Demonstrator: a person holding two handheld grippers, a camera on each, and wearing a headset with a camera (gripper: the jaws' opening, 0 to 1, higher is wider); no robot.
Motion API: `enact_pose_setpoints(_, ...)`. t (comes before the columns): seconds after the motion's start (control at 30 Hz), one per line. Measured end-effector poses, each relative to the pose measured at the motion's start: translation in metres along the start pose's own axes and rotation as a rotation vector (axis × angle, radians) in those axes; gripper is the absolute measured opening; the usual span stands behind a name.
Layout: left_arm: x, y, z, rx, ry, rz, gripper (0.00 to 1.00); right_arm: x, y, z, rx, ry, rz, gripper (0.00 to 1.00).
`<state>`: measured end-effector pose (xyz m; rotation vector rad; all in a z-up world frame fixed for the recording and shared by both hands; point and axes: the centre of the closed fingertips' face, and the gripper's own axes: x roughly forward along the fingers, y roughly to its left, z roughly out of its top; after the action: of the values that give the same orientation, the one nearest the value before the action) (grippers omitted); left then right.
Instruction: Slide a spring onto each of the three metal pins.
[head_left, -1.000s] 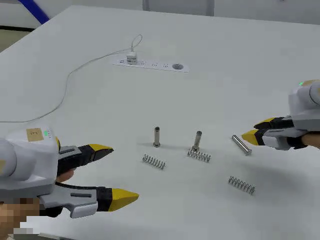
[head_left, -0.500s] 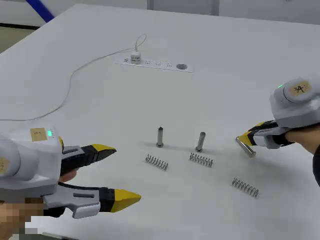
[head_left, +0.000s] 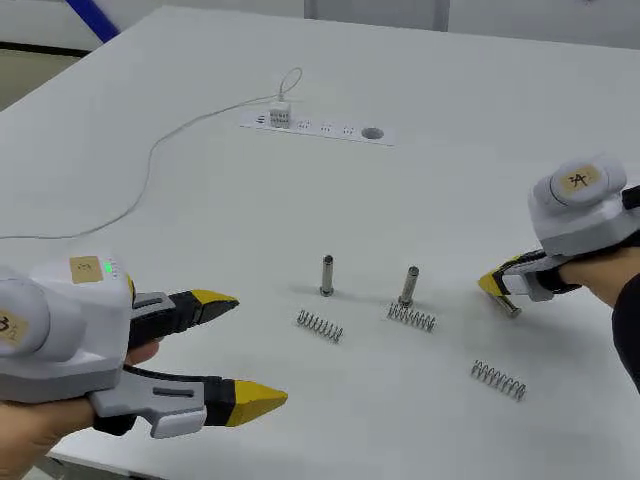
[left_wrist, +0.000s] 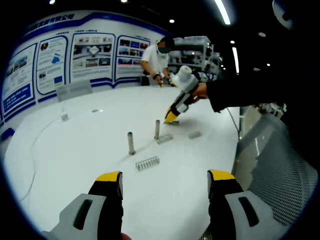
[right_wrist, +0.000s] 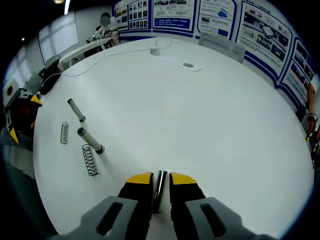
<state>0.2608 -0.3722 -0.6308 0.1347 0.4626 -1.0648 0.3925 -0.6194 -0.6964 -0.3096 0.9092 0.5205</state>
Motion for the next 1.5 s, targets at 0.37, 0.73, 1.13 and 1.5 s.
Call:
enact_pose_setpoints(0.37, 0.0, 0.001, -0.001, -0.006, 0.0, 0.006, 0.7, 0.008, -0.003, -0.005, 0.027, 0.043, -0.005, 0.11)
enact_pose_setpoints(0.73, 0.0, 0.003, -0.001, -0.008, 0.001, 0.009, 0.7, 0.008, -0.002, -0.005, 0.037, 0.067, 0.003, 0.1)
enact_pose_setpoints(1.13, -0.001, 0.003, 0.001, 0.001, -0.001, 0.011, 0.69, 0.005, -0.004, -0.006, 0.082, 0.047, -0.04, 0.09)
enact_pose_setpoints(1.5, 0.0, 0.002, 0.005, 0.013, -0.008, 0.004, 0.68, -0.024, 0.002, -0.001, 0.069, -0.007, -0.051, 0.09)
